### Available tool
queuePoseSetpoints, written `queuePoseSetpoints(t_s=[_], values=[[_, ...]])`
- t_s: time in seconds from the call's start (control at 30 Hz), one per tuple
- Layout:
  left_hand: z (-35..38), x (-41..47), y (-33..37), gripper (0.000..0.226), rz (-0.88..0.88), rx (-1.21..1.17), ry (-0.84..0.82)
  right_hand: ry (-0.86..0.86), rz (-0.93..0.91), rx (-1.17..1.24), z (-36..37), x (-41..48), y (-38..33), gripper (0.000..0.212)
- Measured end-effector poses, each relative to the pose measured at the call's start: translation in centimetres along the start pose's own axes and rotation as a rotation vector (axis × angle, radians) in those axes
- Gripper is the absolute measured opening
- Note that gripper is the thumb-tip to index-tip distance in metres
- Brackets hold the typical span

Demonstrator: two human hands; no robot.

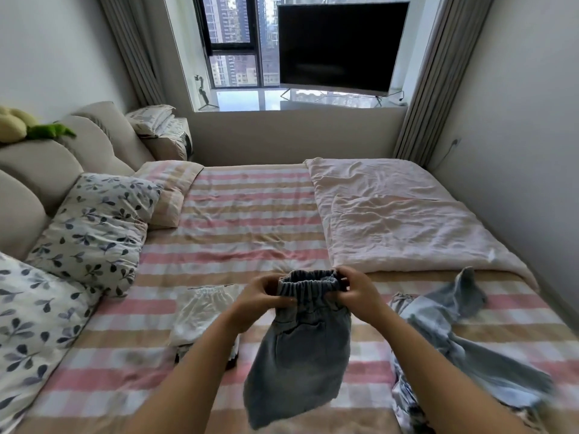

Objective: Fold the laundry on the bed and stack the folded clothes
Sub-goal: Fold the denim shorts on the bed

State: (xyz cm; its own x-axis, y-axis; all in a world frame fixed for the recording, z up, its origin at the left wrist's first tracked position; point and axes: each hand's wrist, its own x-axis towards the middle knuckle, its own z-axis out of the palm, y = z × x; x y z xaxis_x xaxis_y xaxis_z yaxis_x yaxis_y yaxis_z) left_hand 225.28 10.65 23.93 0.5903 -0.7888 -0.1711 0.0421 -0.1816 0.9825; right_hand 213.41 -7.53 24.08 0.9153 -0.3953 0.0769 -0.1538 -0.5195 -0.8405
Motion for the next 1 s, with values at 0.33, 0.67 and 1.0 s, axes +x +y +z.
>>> queuePoseSetpoints(t_s=[0.33,0.67,1.0], values=[[-2.9,6.7,1.7,0.028,0.305,0.338,0.260,0.231,-0.144,-0.032,1.5,5.8,0.3,0.024],[-0.2,0.0,-15.6,0.042,0.154,0.472,0.333,0.179,-0.043,-0.050,13.2,-2.9,10.7,0.036],[8.9,-14.1,-37.9,0.039,-0.134,0.491,0.325,0.094,0.153,-0.185,25.8,-21.9,24.1,0.067]])
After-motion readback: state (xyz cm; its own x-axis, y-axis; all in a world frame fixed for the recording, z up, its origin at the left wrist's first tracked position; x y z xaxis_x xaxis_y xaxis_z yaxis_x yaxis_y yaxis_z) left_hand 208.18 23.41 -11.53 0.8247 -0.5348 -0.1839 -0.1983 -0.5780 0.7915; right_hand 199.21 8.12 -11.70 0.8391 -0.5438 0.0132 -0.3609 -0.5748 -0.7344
